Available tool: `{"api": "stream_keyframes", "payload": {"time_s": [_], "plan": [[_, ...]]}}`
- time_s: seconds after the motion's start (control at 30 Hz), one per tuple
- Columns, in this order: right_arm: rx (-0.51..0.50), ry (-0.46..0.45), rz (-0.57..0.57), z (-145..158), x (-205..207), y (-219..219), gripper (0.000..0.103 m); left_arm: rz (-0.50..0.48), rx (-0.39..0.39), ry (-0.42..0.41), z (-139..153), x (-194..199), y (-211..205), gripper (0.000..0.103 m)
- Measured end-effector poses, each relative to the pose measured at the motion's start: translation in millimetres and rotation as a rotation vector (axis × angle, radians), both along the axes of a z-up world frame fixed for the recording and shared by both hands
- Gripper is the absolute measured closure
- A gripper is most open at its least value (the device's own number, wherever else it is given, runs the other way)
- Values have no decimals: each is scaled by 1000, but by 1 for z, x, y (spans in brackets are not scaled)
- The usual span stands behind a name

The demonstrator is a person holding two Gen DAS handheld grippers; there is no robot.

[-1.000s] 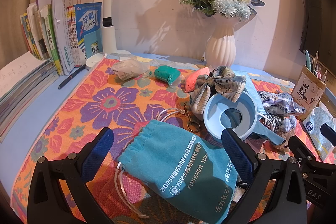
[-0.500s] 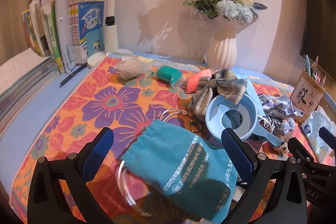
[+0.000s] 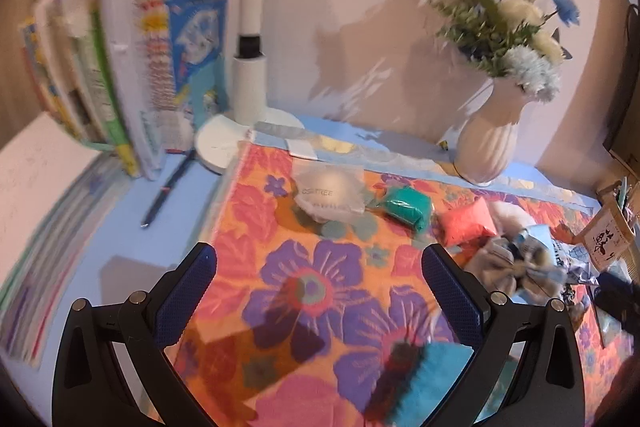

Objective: Organize soft objects
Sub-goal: 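Grasp the white translucent bag with the left tool while the right tool grasps the light blue bowl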

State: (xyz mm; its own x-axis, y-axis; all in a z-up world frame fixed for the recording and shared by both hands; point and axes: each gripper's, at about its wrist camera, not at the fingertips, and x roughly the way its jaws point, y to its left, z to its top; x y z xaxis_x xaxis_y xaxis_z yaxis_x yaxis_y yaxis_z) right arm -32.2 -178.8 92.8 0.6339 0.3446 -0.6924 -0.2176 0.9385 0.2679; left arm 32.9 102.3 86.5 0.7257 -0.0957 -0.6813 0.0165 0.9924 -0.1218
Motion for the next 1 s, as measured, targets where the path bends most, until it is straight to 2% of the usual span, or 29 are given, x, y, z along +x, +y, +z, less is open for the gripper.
{"api": "stream_keyframes", "payload": {"time_s": [0.1,0.3,0.47,0.5,0.53,0.6,0.67,0.7,0.73,0.9,1.0], "plan": [[9,17,96,-9,-11,25,23,-40,-34,25,-11,24,2,1],[-236,-89,147,-16,-25,69,21,-50,-28,75,-33,73,-1,1],[-295,-97,166,-29,-23,81,16,-41,23,102,-49,102,-12,1],[-309,-92,166,-33,-20,82,15,-42,31,107,-51,105,-13,7],[-326,-90,168,-38,-19,85,15,-41,43,105,-54,106,-16,26],[-349,-97,170,-43,-11,90,15,-54,50,102,-58,108,-19,56],[-378,-100,151,-47,-6,92,18,-55,66,112,-61,108,-20,62],[-397,-105,139,-49,-4,93,31,-56,65,97,-59,105,-20,63],[-409,-108,133,-49,-3,92,39,-61,57,87,-56,101,-19,64],[-358,-117,135,-44,-9,79,51,-72,-2,16,-26,68,-18,64],[-242,-75,132,-32,-20,57,51,-101,-4,-23,-7,39,-25,64]]}}
